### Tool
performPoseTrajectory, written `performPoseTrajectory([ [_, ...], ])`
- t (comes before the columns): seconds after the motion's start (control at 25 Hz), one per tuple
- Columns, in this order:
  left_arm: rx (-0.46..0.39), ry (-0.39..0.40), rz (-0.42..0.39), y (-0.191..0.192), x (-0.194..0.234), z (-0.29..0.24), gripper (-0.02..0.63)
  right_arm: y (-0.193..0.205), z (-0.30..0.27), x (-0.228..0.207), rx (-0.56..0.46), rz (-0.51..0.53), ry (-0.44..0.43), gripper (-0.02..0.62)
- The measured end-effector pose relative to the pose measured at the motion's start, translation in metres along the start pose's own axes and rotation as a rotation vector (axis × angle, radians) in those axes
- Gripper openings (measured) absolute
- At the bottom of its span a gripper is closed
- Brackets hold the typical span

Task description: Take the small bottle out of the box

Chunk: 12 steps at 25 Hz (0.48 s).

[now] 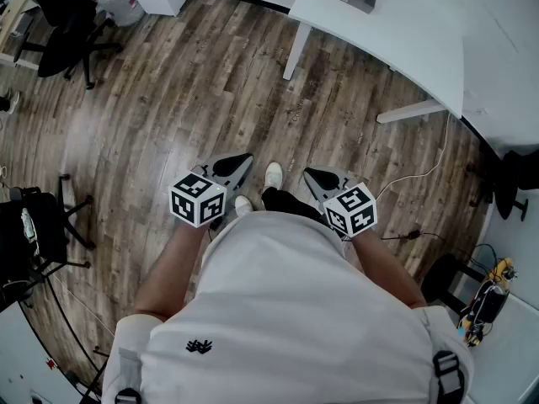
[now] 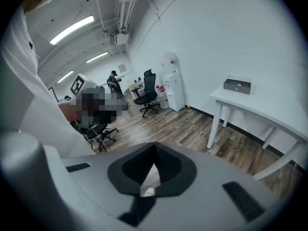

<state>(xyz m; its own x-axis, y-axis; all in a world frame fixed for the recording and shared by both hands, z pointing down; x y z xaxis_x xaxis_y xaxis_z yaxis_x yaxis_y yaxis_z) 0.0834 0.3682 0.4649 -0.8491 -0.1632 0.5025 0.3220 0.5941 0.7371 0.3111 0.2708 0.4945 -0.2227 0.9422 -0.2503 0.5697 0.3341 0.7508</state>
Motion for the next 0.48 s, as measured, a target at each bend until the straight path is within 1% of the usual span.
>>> performPoseTrajectory([
  [0.16, 0.018, 0.001, -0.051, -0.027, -0.011, -0.027, 0.006, -0.014, 0.003, -0.033, -0.012, 0.003, -0.008, 0.006],
  [0.36, 0.062, -0.030, -0.091, -0.060, -0.007, -0.056, 0.006, -0.026, 0.003, -0.075, -0.053, -0.032, -0.005, 0.006],
  [0.48, 0.061, -0.036, -0.110, -0.080, -0.010, -0.075, 0.006, -0.029, 0.003, -0.099, -0.059, -0.044, -0.007, 0.006],
])
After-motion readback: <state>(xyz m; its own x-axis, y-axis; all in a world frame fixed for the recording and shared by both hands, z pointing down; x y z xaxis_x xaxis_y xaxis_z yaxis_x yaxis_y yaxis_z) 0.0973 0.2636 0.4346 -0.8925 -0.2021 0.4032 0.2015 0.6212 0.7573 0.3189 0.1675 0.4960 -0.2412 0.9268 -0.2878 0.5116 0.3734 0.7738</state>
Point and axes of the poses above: the fingertips, and each gripper's own axes: z backward along the fingers, x to its left, y out of its underside, the point moved 9 cm from there along z, backward along the fingers, and after that the axes turned 4 degrees about z, right-handed, at the moved point
